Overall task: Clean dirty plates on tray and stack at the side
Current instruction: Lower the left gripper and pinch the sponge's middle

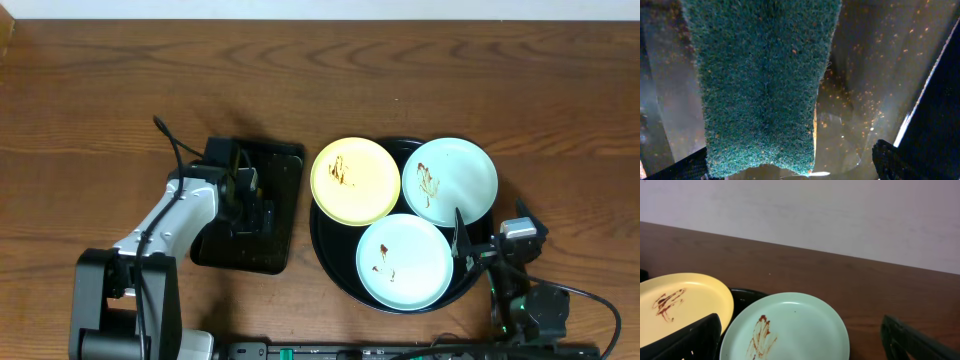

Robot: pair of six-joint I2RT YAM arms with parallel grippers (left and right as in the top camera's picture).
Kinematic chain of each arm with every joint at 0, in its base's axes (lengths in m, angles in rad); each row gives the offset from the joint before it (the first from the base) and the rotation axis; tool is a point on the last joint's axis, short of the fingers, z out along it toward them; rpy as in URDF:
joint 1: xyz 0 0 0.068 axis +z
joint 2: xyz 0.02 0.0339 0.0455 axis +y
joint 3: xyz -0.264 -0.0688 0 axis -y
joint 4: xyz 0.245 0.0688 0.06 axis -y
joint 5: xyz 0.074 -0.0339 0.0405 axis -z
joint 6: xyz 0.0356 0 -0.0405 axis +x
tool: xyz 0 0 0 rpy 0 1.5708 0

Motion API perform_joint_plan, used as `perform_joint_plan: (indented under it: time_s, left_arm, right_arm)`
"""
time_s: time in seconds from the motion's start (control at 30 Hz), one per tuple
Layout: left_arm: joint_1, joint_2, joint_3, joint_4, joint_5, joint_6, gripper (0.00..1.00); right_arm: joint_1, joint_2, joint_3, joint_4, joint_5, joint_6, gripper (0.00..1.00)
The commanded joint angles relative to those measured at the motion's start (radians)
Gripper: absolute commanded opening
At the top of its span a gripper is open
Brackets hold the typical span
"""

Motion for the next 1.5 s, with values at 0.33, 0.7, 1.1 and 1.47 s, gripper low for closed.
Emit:
perform_joint_plan:
  time_s: [0.33, 0.7, 1.1, 1.47]
  left_arm:
    - [0.0, 0.006, -0.002, 0.039, -0.067, 0.032, 0.82]
    - [0.0, 0.007, -0.002, 0.067, -0.067, 0.018, 0.29]
    - [0.0, 0.007, -0.002, 0.084, -0.064, -0.02, 0.17]
    - [0.0, -0.146, 0.041, 0.014, -0.044, 0.016, 0.7]
  right_arm:
    - [-0.013, -0.005, -0.002, -0.004, -0.008, 0.012, 0.99]
    - [-0.013, -0.005, -0.002, -0.004, -0.008, 0.012, 0.99]
    - [-0.013, -0.005, -0.002, -0.004, -0.008, 0.012, 0.99]
    - [-0.013, -0.005, -0.002, -0.004, -0.008, 0.012, 0.99]
